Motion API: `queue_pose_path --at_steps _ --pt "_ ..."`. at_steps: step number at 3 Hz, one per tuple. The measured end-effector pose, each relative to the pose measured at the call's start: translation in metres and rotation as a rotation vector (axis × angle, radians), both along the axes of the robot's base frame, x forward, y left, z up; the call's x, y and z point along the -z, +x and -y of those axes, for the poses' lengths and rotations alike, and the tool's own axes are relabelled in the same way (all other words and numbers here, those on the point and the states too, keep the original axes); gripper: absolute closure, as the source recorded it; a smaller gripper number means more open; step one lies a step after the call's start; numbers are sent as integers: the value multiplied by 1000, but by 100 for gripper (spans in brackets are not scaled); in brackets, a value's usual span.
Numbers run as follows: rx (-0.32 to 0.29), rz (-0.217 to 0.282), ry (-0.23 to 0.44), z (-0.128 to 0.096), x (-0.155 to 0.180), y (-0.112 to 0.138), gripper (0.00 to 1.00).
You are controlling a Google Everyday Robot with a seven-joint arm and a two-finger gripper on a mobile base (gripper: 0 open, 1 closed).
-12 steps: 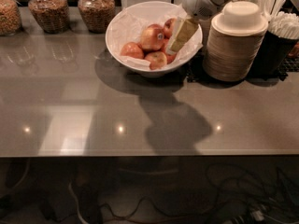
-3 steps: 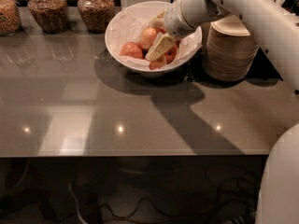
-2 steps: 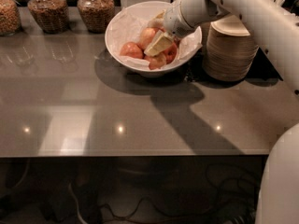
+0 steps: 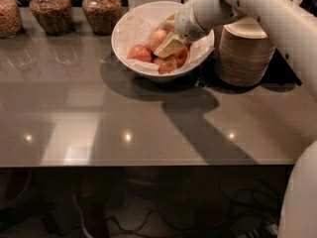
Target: Pick apple from white bowl
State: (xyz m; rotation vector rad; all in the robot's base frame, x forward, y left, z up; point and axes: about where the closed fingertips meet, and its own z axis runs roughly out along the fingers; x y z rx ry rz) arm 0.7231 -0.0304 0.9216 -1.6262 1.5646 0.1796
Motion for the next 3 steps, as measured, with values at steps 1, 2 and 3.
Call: queue_pose_path --at_steps 1,2,3 --pt "8 38 10 4 -18 -4 100" --pt "28 96 23 15 -49 -11 100" --pt "41 136 76 34 -82 -29 100"
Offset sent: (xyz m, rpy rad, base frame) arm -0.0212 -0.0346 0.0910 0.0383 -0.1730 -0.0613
